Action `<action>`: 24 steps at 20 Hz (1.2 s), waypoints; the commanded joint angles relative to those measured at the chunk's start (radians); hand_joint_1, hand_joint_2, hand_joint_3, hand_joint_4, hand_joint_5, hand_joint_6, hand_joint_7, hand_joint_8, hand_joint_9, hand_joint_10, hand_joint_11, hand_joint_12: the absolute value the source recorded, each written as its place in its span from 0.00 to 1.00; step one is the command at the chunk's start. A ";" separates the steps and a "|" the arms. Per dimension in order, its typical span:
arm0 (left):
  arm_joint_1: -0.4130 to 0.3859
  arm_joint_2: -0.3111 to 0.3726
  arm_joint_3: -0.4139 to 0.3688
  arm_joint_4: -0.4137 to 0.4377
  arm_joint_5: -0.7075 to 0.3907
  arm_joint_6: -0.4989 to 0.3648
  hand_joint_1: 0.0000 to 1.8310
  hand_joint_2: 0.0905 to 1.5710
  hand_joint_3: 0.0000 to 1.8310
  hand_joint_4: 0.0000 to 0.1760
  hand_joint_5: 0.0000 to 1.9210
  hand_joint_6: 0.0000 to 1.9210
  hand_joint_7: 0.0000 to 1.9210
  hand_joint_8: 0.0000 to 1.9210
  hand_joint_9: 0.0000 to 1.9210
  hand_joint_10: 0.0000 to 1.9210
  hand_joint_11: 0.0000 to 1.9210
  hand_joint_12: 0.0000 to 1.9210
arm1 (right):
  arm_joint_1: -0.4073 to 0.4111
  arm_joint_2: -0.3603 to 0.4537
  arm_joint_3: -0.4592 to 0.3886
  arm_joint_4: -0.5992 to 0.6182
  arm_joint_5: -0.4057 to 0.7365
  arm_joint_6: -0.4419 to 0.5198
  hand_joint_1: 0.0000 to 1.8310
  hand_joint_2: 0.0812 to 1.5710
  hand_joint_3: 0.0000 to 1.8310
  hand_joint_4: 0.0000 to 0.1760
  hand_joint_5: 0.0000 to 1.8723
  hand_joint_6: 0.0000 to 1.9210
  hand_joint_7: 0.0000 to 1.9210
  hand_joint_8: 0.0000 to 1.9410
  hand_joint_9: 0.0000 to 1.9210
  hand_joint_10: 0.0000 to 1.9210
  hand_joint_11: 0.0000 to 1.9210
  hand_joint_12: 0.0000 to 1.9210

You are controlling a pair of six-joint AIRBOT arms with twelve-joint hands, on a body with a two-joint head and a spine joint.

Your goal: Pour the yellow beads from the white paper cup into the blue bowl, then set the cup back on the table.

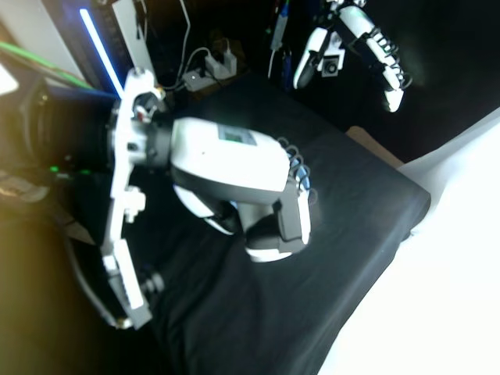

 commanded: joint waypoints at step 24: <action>-0.018 0.000 0.009 -0.009 -0.119 -0.021 0.44 0.48 0.00 0.00 0.00 0.00 0.14 0.00 0.14 0.00 0.03 0.35 | 0.034 0.002 -0.073 -0.204 -0.072 -0.007 0.63 0.72 0.00 0.00 0.48 0.57 0.40 0.91 0.49 1.00 0.57 1.00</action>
